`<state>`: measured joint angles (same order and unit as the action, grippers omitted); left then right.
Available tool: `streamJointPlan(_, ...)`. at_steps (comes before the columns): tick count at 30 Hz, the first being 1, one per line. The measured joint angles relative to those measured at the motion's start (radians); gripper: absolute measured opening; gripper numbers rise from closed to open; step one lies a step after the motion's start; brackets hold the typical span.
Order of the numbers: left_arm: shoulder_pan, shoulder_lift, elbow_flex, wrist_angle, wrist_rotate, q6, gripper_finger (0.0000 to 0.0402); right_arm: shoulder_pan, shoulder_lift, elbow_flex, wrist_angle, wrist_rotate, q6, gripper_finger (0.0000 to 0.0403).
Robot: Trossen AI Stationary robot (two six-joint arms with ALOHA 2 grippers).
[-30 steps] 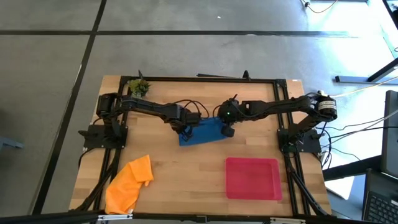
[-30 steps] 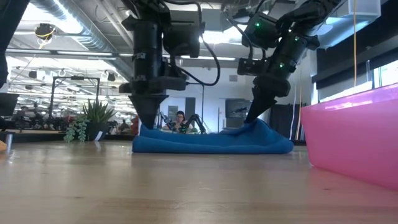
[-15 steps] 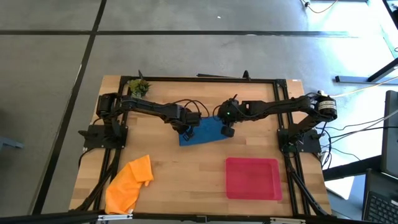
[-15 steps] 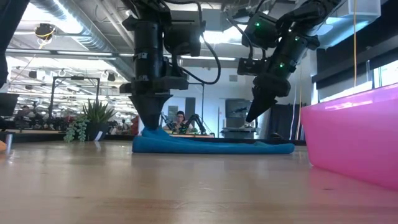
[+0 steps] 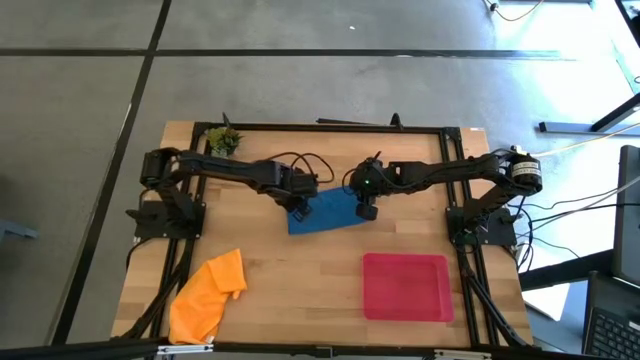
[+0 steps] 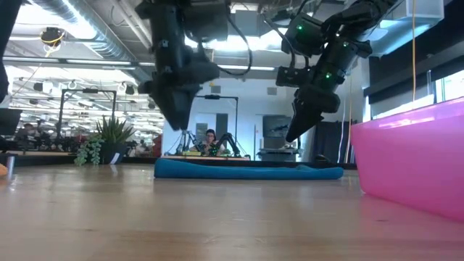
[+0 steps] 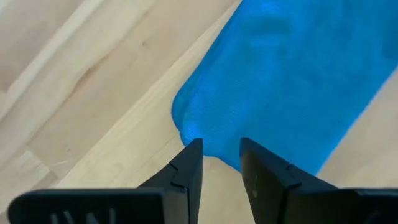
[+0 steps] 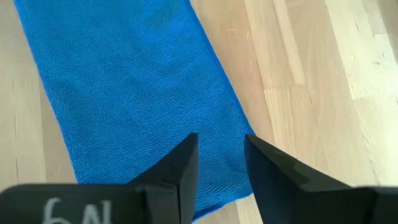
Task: Roll microfiber towels into tight, uniform cylinder then place into a basket
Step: Fold the blue microfiber towel
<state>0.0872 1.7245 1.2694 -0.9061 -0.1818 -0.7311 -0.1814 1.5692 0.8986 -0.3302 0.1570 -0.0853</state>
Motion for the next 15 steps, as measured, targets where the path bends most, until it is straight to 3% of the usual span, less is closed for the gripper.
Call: streamJointPlan(15, 0.000, -0.059, 0.000, -0.001, 0.001, 0.113, 0.0096, 0.000, 0.000, 0.001, 0.002, 0.000, 0.003, 0.0131)
